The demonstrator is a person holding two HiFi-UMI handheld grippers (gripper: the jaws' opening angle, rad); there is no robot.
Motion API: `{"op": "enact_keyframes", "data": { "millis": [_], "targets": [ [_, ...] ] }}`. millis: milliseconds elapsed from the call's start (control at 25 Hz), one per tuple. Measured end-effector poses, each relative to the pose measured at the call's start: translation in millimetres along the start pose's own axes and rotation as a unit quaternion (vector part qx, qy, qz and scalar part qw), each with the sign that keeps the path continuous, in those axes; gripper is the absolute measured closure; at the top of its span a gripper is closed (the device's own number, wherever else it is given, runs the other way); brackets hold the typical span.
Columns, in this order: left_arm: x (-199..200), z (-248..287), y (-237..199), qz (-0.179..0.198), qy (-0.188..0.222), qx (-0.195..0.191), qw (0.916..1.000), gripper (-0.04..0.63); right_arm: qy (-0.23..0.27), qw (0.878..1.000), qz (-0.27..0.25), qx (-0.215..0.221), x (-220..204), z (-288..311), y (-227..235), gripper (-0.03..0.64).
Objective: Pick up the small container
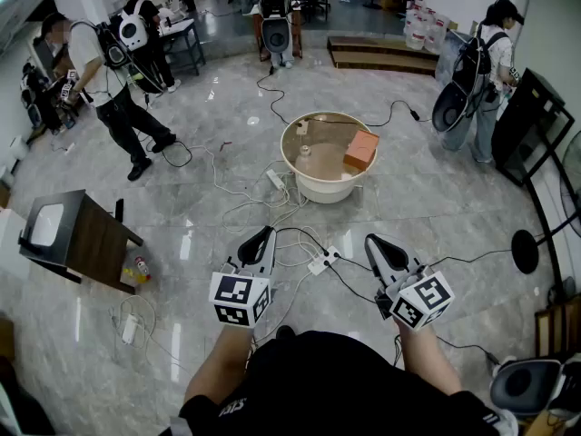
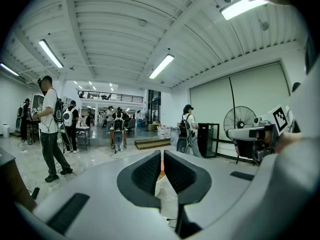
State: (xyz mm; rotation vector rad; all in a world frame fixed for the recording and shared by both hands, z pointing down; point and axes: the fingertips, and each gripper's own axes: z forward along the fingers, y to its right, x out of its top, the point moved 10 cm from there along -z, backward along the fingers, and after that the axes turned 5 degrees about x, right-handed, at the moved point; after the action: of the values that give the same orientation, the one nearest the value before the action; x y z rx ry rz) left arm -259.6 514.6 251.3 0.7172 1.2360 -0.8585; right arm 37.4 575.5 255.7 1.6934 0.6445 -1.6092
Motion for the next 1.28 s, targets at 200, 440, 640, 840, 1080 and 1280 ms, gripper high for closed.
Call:
{"op": "enact_keyframes", "data": {
  "millis": [200, 440, 640, 840, 1080, 1280],
  "targets": [
    [-10, 2, 6, -0.005, -0.018, -0.002, 0.9998, 0.561, 0.000, 1.000, 0.014, -0.009, -7, -14, 4, 0.606],
    [-8, 7, 15, 0.002, -0.022, -0.005, 0.9997, 0.561, 0.001, 0.999, 0.023, -0.022, -8, -29, 15, 0.606],
    [-14, 0, 23, 0.001, -0.022, -0.001, 0.9998, 0.562, -0.001, 1.000, 0.025, -0.018, -13, -39, 13, 0.606],
    [-25, -6, 30, -0.003, -0.029, 0.004, 0.9996, 0.562, -0.010, 1.000, 0.024, 0.004, -18, -45, 6, 0.604],
    [-35, 15, 19, -0.019, -0.036, 0.009, 0.9991, 0.561, -0.028, 0.999, 0.041, 0.004, -26, -35, 27, 0.603],
    [-40, 51, -1, -0.027, -0.045, 0.009, 0.9986, 0.562, -0.033, 0.998, 0.048, -0.002, -26, -10, 52, 0.603]
  ]
}}
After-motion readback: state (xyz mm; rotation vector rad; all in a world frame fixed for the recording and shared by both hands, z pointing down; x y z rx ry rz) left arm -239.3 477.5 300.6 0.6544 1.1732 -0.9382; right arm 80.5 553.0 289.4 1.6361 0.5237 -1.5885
